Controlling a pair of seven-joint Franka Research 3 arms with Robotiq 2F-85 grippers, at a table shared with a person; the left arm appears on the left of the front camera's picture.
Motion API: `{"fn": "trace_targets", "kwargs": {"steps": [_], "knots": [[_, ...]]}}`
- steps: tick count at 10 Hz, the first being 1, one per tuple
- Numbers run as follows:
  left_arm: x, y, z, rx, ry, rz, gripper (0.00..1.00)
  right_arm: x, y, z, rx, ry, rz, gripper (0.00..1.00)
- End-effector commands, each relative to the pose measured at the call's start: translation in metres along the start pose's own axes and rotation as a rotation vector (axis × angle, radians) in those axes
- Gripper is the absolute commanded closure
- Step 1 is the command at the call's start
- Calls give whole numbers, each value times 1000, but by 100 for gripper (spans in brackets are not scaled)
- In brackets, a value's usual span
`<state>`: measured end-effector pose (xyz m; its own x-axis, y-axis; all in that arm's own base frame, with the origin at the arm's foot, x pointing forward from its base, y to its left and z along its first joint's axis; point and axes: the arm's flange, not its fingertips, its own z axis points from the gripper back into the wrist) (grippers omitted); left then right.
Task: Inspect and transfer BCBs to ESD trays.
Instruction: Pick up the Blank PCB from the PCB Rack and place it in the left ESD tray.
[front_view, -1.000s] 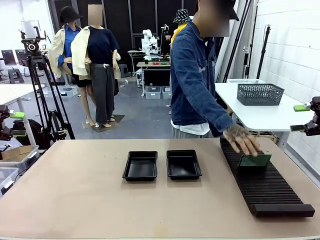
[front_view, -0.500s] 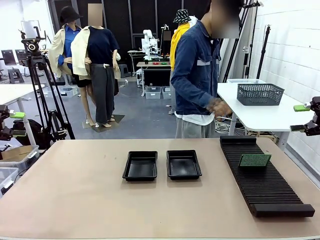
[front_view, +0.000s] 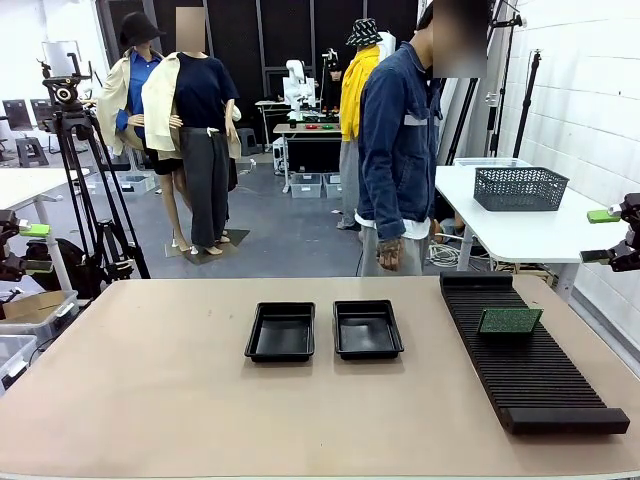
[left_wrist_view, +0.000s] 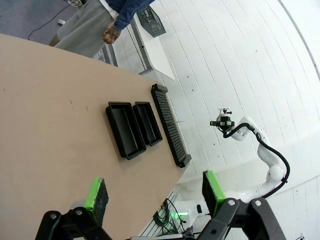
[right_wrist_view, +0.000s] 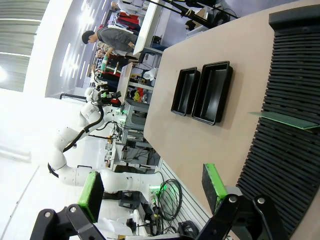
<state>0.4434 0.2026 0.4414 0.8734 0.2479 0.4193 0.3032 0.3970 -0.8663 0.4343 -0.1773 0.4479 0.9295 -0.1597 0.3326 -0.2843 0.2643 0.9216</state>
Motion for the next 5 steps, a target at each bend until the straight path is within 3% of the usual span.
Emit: {"fn": "trace_targets", "kwargs": {"steps": [1, 3, 5], "knots": [[0, 0, 2, 0, -4, 0, 0, 0, 0, 0, 0, 0, 0, 0], [0, 0, 2, 0, -4, 0, 0, 19, 6, -10, -46, 14, 21, 0], [0, 0, 2, 0, -4, 0, 0, 43, 16, -22, -188, 49, 92, 0]]}}
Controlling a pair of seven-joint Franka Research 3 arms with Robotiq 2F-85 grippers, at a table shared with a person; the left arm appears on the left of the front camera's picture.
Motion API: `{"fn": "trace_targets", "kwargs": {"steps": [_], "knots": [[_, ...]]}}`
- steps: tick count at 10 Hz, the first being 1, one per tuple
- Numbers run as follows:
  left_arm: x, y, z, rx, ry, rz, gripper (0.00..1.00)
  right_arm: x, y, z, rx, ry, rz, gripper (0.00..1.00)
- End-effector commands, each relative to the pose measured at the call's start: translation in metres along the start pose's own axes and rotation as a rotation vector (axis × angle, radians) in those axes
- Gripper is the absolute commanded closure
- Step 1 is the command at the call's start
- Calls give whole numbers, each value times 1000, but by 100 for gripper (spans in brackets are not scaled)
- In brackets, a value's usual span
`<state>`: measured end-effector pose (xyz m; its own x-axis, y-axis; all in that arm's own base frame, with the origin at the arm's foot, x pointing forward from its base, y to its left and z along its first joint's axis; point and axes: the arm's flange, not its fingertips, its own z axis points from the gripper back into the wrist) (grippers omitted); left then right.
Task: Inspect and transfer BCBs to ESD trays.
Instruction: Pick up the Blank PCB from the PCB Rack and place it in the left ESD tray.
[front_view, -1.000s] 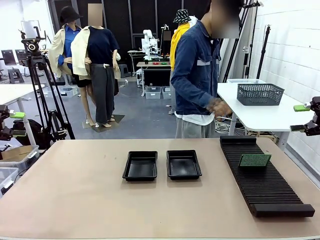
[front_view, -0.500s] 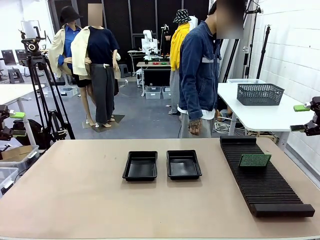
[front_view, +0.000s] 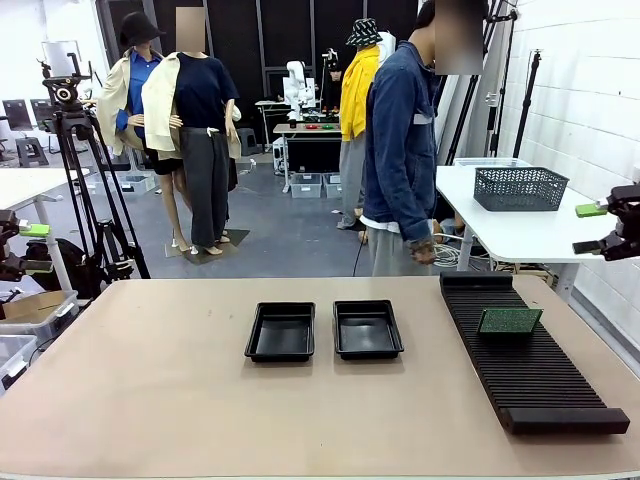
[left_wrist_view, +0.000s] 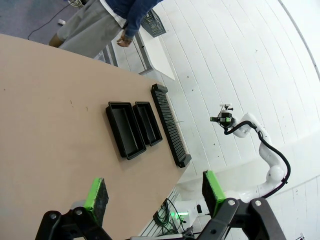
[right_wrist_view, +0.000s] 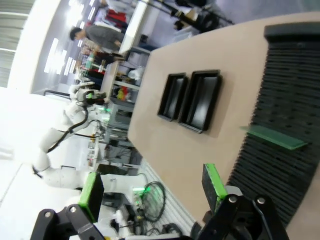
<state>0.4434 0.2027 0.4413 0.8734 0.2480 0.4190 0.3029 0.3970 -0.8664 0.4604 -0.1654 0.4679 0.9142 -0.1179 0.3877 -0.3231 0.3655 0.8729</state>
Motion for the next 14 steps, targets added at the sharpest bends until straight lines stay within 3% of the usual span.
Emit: {"fn": "trace_targets", "kwargs": {"steps": [1, 4, 9, 12, 14], "knots": [[0, -1, 2, 0, -4, 0, 0, 26, 5, -14, -153, 79, 66, 0], [0, -1, 2, 0, -4, 0, 0, 55, 17, -43, -271, 276, 210, 0], [0, -1, 2, 0, -4, 0, 0, 57, 31, -92, -397, 748, 560, 0], [0, -1, 2, 0, -4, 0, 0, 37, 38, -120, -426, 881, 780, 0], [0, -1, 2, 0, -4, 0, 0, 21, 39, -141, -425, 917, 904, 0]]}}
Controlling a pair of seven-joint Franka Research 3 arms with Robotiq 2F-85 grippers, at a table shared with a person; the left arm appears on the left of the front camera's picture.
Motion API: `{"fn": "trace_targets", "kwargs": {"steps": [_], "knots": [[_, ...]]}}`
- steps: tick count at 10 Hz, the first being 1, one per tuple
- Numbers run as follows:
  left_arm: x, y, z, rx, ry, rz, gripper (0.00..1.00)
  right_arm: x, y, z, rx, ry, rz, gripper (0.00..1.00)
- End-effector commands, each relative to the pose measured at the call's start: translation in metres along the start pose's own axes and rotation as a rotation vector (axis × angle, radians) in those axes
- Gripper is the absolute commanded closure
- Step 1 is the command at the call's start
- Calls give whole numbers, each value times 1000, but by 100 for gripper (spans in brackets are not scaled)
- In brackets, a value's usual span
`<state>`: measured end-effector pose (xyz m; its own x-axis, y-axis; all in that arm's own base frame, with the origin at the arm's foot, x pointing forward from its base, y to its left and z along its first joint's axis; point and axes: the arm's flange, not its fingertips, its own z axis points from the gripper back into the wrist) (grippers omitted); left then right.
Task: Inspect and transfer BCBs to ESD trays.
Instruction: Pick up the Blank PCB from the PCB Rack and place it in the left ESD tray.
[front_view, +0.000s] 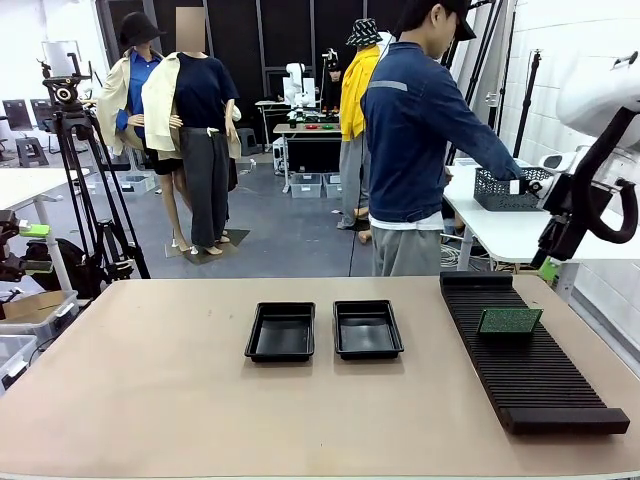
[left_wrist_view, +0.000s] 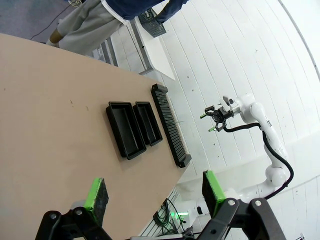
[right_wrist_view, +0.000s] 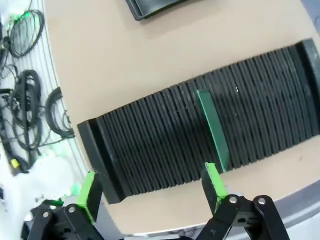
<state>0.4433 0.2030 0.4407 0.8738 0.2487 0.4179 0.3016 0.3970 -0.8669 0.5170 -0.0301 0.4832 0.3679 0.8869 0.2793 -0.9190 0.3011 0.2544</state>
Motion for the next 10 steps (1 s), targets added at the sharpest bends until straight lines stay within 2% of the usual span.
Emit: {"fn": "trace_targets", "kwargs": {"steps": [1, 5, 7, 10], "knots": [[0, -1, 2, 0, -4, -2, 0, 1, 16, -31, -66, 38, 99, 0], [0, -1, 2, 0, -4, -2, 0, 9, 34, -63, -152, 182, 203, 0], [0, -1, 2, 0, -4, -2, 0, 13, 37, -72, -239, 227, 198, 0], [0, -1, 2, 0, -4, -2, 0, 15, 34, -83, -300, 265, 192, 0]]}}
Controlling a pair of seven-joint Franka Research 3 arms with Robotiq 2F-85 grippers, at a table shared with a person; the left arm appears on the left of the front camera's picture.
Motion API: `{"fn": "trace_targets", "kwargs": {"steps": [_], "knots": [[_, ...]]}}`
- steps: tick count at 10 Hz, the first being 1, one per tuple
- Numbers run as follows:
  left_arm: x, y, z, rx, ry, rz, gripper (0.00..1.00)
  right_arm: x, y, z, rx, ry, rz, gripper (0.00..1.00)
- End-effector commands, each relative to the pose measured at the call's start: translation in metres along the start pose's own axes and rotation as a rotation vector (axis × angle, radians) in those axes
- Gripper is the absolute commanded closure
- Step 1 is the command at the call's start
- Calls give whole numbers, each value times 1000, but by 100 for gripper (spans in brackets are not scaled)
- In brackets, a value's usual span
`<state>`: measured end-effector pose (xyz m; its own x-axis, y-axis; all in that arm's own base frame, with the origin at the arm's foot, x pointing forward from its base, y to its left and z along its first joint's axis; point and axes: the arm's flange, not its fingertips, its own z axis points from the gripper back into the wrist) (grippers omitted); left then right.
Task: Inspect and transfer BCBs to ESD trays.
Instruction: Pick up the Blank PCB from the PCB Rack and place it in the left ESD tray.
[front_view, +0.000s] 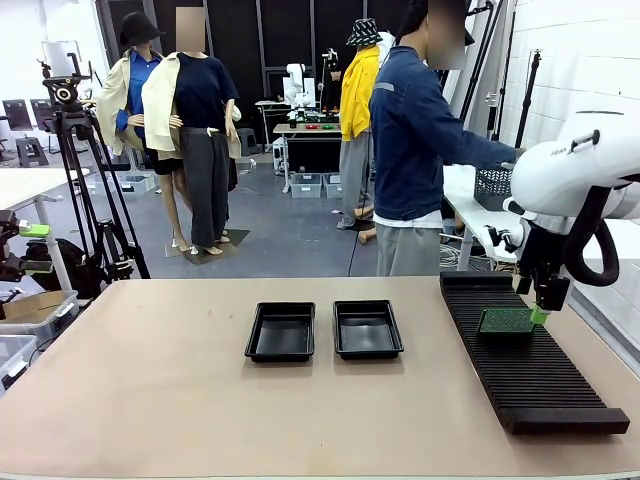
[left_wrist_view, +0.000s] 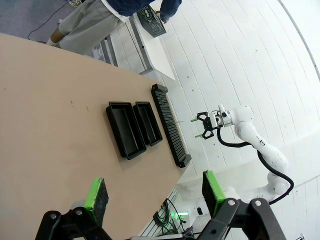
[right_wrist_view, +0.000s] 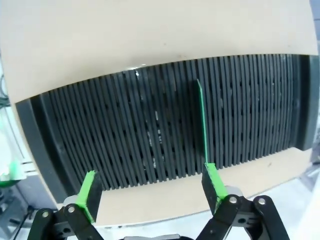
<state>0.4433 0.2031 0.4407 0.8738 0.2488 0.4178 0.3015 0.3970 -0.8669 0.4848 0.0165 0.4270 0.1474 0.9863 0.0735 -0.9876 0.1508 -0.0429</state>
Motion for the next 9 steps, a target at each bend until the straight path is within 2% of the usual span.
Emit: {"fn": "trace_targets", "kwargs": {"steps": [1, 5, 9], "knots": [[0, -1, 2, 0, -4, -2, 0, 5, 2, -10, -19, 35, -31, 0], [0, -1, 2, 0, -4, -2, 0, 5, -14, -16, -49, 11, -46, 0], [0, -1, 2, 0, -4, -2, 0, 3, -41, -35, -17, 14, -62, 0]]}}
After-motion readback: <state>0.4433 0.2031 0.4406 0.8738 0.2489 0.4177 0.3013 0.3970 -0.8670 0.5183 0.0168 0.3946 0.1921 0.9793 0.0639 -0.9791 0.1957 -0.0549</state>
